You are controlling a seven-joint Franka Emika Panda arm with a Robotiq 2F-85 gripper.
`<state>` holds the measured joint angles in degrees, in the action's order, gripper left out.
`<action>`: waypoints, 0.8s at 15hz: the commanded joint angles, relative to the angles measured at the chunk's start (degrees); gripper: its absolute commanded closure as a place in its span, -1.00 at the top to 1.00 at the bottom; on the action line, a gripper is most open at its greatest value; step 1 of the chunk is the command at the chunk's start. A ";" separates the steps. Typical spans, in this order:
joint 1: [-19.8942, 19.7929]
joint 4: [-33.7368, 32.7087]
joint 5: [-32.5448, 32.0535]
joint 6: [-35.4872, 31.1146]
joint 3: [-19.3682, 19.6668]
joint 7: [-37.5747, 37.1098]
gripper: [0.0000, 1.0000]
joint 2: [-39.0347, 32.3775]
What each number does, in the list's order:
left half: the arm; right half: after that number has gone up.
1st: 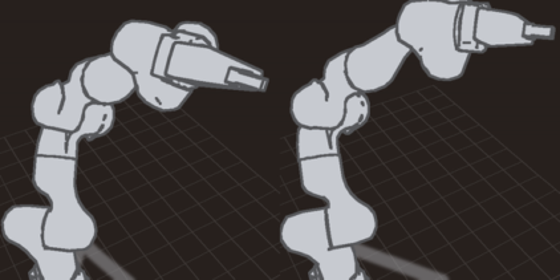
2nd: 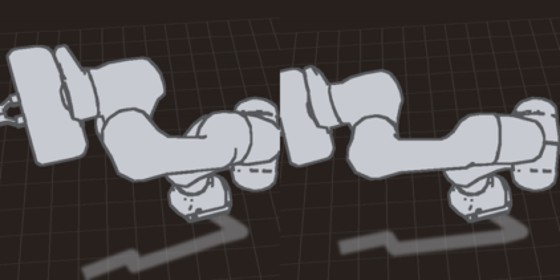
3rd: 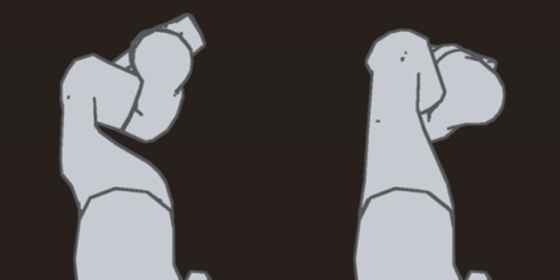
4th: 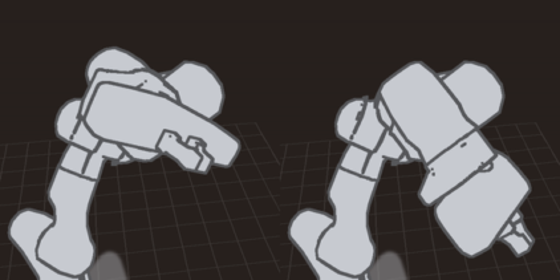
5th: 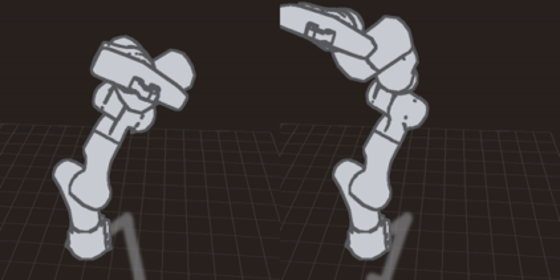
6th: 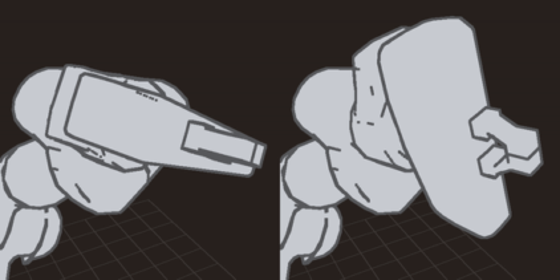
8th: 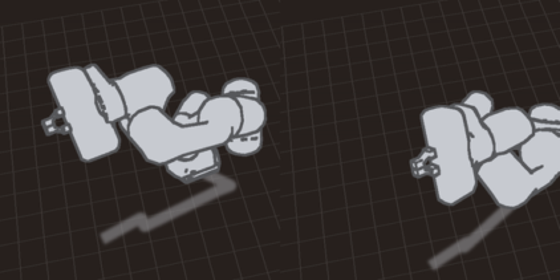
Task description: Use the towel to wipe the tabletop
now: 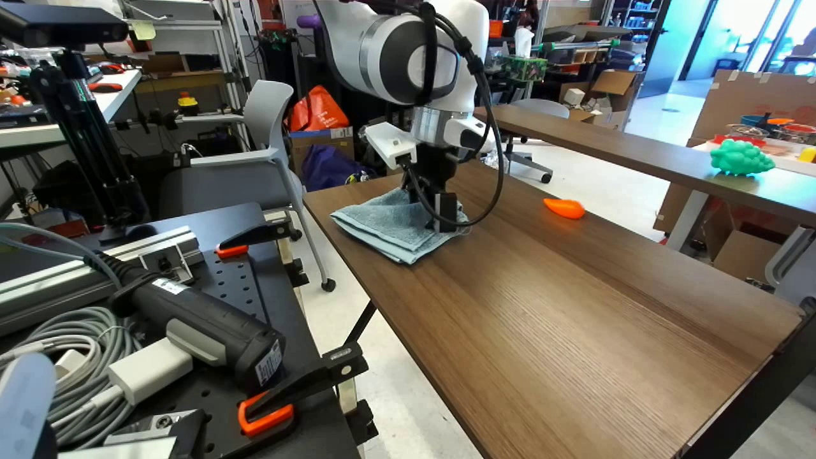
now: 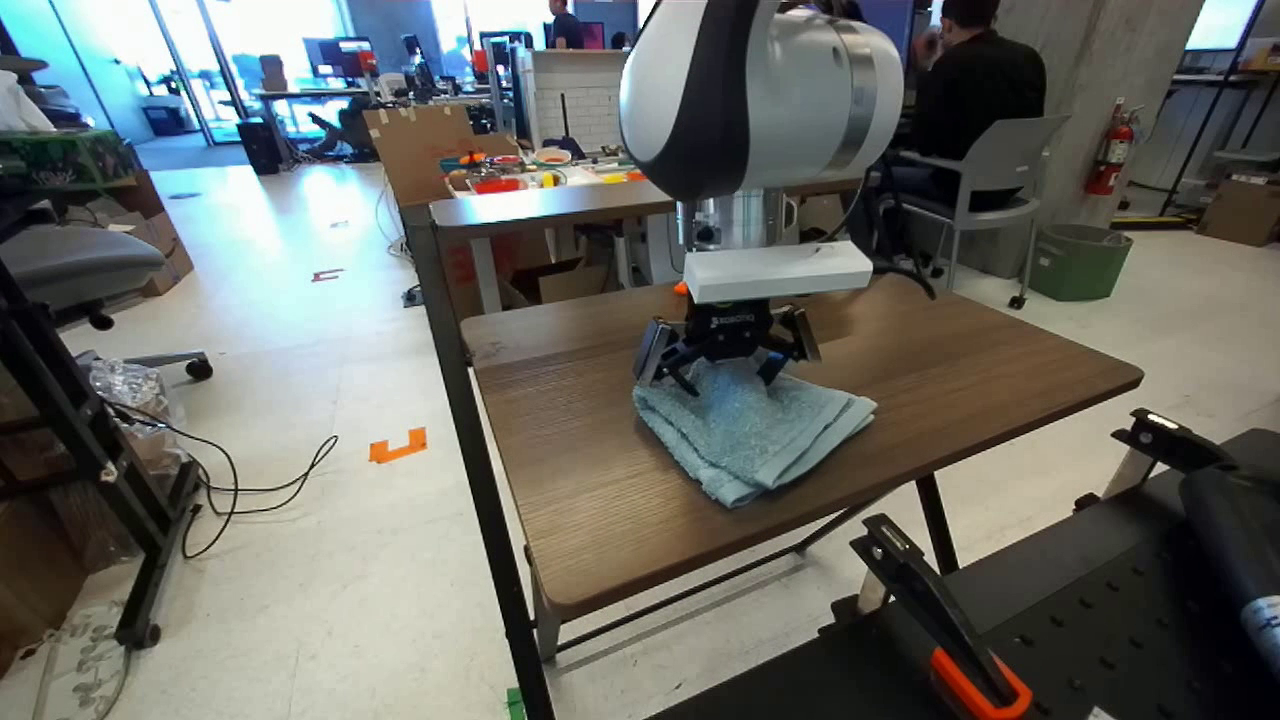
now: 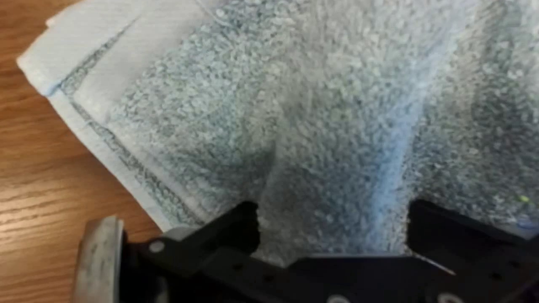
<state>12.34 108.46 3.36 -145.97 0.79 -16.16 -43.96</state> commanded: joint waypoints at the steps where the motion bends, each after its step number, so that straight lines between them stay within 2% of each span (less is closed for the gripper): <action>1: -0.15 -0.30 -0.36 0.18 -0.17 -0.34 1.00 -0.09; 10: -11.80 -8.24 6.02 5.06 5.72 -5.63 1.00 -5.53; 11: -12.85 -8.07 6.55 6.53 5.22 -5.00 1.00 -4.42; 12: -12.11 -5.83 5.20 4.17 5.25 -3.72 1.00 -2.69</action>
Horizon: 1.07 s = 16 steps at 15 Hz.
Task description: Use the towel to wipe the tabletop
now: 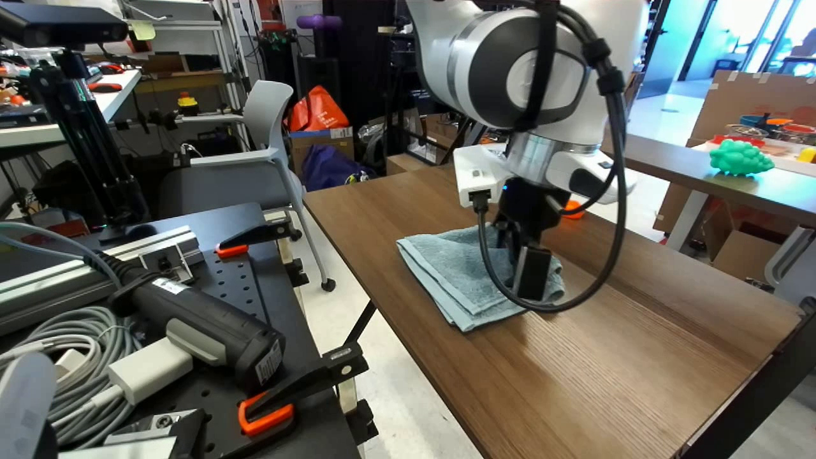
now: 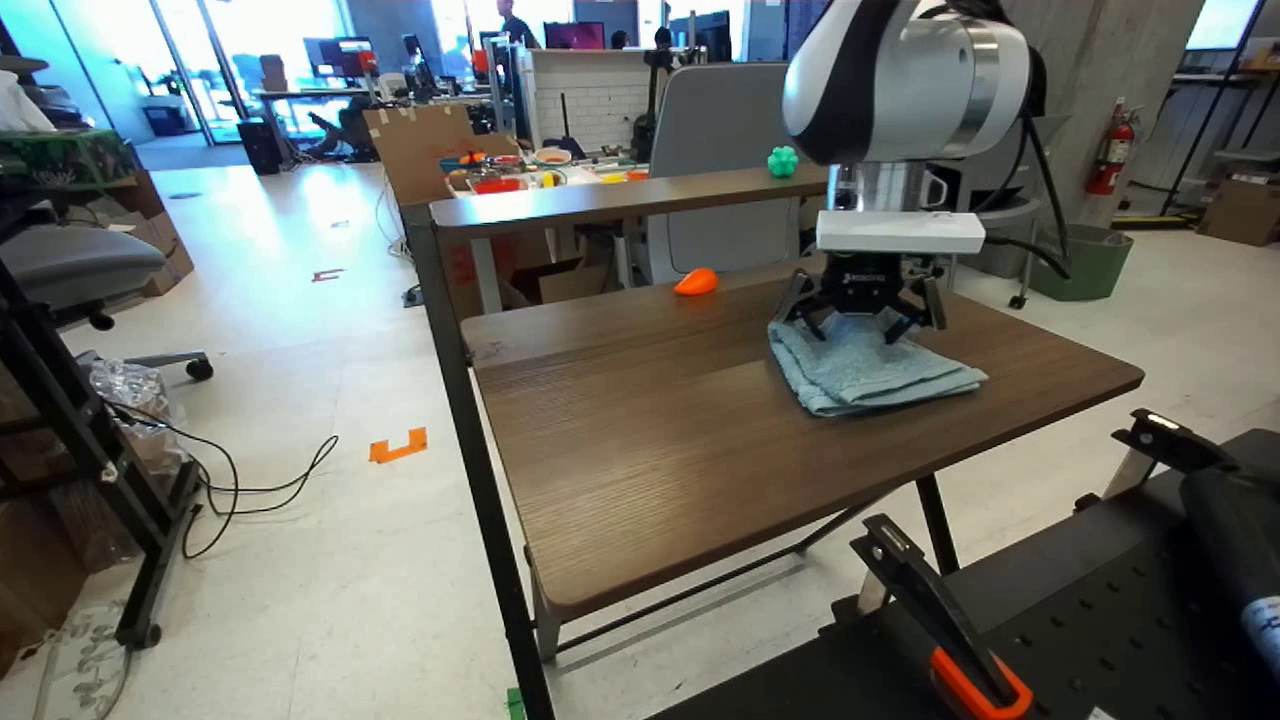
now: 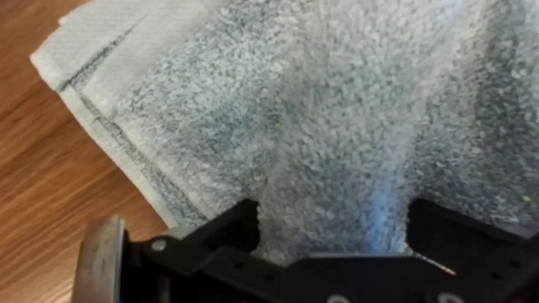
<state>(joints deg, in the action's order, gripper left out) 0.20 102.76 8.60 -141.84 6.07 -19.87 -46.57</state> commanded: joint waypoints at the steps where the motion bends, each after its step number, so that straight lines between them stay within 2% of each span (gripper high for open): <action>1: -0.90 -0.69 0.15 1.04 0.04 0.04 1.00 -0.20; 5: -1.00 -0.96 0.29 1.41 0.05 -0.63 1.00 -0.34; 10: 2.13 -3.62 -5.56 13.15 0.95 -0.82 1.00 -2.73; 12: 2.92 -3.92 -7.55 14.56 1.79 -1.89 1.00 -3.75; 16: 1.74 -5.02 -6.92 7.89 3.64 -4.62 1.00 -5.49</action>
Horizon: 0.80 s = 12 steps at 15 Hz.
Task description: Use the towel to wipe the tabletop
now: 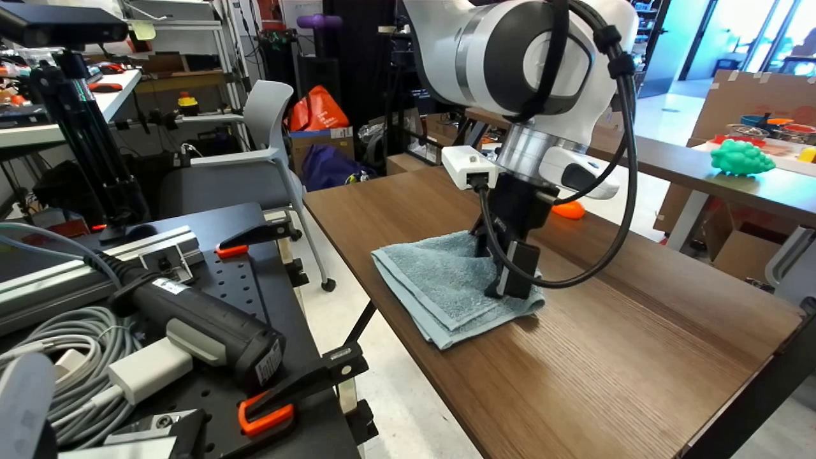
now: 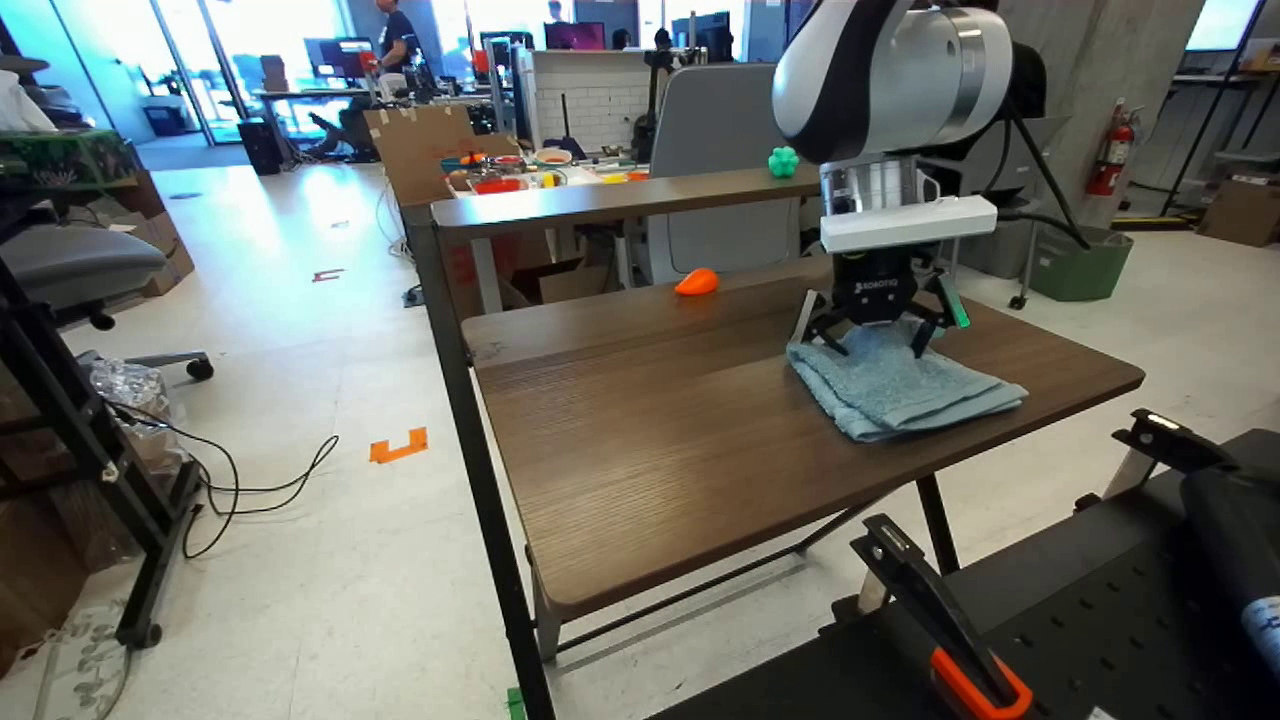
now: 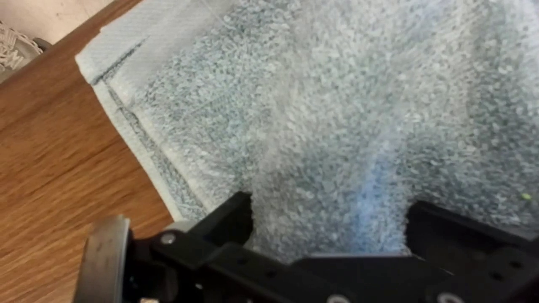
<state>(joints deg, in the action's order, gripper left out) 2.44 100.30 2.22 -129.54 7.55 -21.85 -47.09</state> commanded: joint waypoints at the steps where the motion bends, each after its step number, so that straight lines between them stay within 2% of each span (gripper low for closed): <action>1: -1.65 -3.97 0.68 -5.13 2.40 -3.43 1.00 -5.94; 6: -5.47 -9.92 4.84 -3.82 4.12 -8.23 1.00 -9.01; 12: -5.45 -11.23 5.55 -8.30 4.40 -10.42 1.00 -11.04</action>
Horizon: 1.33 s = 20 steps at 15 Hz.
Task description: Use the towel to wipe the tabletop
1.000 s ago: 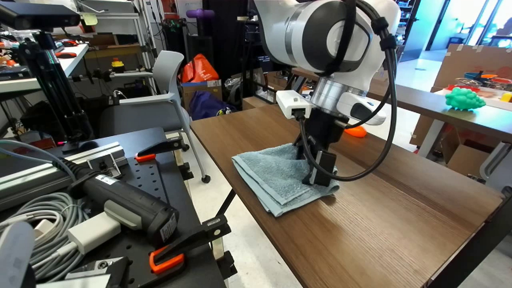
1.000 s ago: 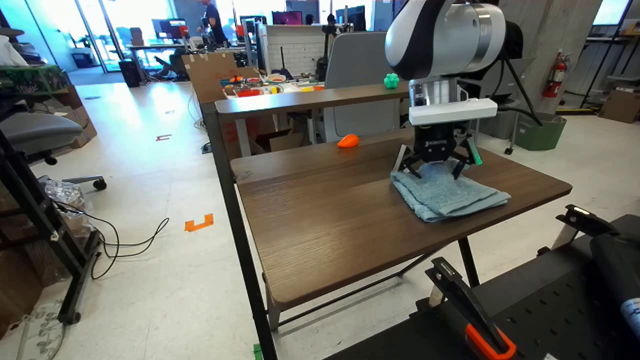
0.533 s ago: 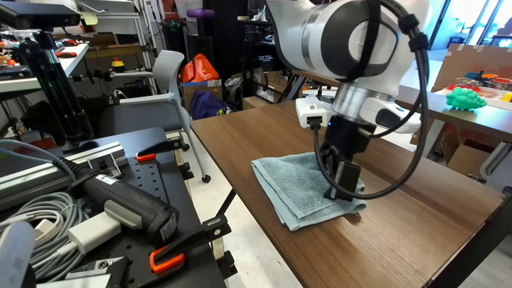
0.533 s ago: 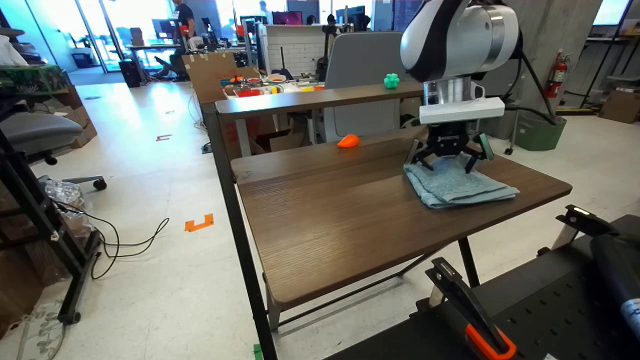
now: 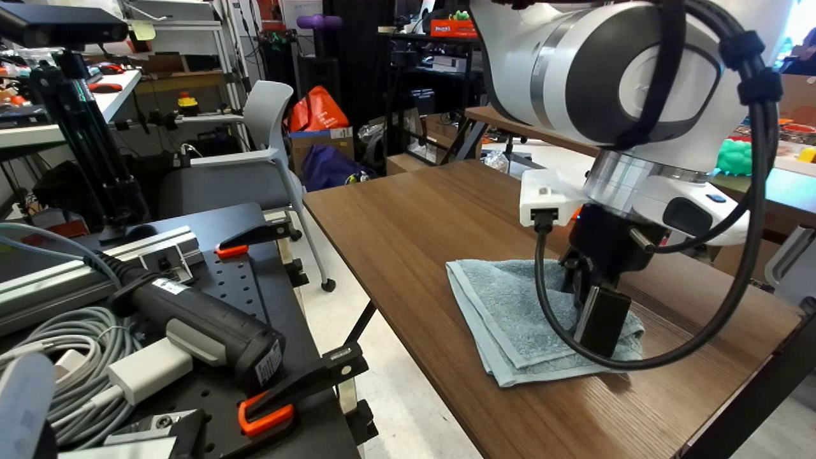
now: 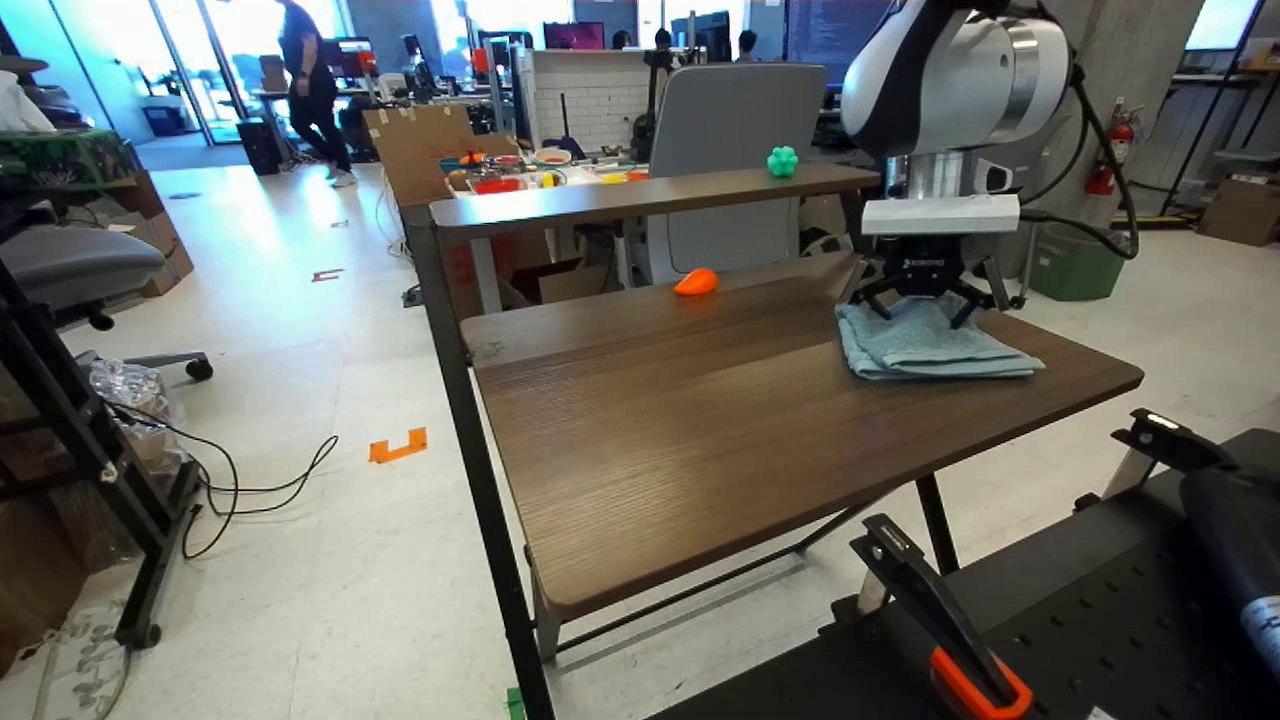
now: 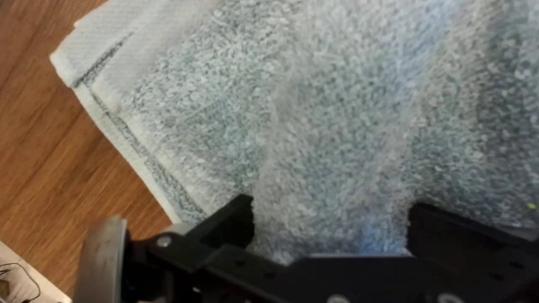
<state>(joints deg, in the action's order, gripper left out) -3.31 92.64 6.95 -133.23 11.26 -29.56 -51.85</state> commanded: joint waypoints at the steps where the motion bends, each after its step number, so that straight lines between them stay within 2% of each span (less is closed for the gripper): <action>1: -0.09 -4.43 1.25 -4.44 0.65 -3.35 1.00 -6.70; 8: -3.91 -11.69 6.08 -3.33 -0.49 -7.67 1.00 -8.80; 15: -1.17 -6.92 4.52 -9.24 -1.36 -4.41 1.00 -7.09; 17: -1.60 -8.99 5.53 -10.03 -1.25 -5.39 1.00 -7.98; 20: -3.98 -14.39 7.71 -7.32 -1.27 -8.42 1.00 -9.82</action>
<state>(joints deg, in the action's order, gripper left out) -4.87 84.11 11.91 -140.36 10.81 -35.92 -57.18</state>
